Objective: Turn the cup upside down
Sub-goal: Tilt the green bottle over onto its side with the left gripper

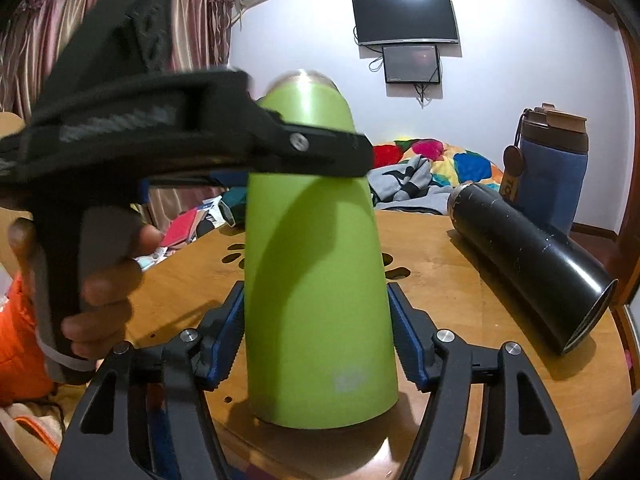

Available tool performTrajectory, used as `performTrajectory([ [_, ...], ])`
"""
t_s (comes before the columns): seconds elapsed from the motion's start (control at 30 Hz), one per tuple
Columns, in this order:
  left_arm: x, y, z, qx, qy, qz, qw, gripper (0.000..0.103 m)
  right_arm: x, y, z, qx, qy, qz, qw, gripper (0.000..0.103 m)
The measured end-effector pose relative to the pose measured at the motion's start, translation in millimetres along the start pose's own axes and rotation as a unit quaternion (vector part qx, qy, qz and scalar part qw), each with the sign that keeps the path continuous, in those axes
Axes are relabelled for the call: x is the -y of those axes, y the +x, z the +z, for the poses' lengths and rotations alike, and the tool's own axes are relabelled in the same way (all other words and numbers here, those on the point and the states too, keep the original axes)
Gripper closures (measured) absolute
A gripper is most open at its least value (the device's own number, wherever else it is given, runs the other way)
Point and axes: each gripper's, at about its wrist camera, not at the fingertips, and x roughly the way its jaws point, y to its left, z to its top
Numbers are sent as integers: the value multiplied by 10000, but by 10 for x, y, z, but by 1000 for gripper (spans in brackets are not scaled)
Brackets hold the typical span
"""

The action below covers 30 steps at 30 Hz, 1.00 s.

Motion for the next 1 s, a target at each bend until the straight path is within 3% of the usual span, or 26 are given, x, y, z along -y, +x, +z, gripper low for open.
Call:
performTrajectory([
  [0.4,-233,272,-117,-497,-621,-264,9965,14,22,-52,-67,20,203,-31,9998,41],
  [0.8,-411,373,-175,-916,-1072,-282,9896,8,-16,-54,-100,-49,199,56,9998,41],
  [0.93,-298,291,-154,-796,-538,220,9951,7,49,-22,-120,-122,311,11,9994,41],
  [1.0,-264,223,-151,-710,-456,77,9964,5,84,-25,-114,-123,408,46,9991,41],
])
